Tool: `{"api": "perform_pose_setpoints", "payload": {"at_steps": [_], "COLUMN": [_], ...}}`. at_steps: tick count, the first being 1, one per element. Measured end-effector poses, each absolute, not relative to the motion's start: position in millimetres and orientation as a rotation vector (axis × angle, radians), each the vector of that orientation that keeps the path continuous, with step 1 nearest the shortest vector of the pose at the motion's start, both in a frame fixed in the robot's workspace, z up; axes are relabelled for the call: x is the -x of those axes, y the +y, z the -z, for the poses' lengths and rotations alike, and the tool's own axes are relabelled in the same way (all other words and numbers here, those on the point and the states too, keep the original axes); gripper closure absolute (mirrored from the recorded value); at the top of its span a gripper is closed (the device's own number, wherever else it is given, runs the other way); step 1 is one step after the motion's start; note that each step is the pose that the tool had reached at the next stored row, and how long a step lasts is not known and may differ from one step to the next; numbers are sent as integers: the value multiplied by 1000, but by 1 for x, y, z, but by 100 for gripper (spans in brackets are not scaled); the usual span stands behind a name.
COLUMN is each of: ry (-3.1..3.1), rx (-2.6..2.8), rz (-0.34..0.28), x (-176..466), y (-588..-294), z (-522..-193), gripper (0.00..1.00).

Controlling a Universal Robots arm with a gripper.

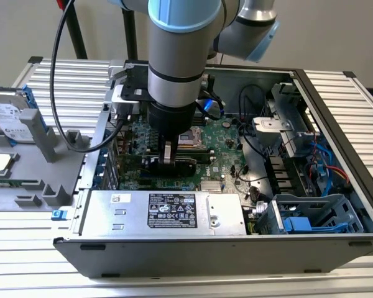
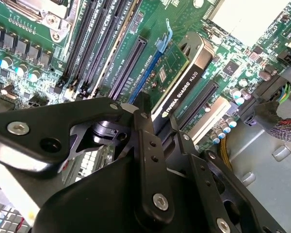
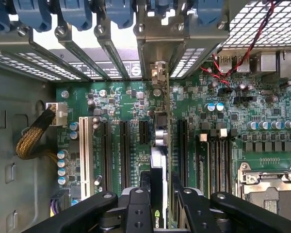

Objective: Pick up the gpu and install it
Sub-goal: 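Insert the gpu into the slot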

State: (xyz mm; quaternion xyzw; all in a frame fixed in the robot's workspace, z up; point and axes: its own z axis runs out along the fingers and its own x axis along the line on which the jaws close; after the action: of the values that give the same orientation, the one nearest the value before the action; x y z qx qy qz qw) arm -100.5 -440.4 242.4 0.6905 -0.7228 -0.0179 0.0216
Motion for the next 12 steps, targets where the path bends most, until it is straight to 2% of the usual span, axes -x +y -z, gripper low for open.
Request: {"api": "perform_pose_setpoints", "payload": {"at_steps": [12], "ry": [-2240], "rx": [-2139], "rz": [55], "x": [100], "y": [-440], "z": [-244], "gripper": [100]}}
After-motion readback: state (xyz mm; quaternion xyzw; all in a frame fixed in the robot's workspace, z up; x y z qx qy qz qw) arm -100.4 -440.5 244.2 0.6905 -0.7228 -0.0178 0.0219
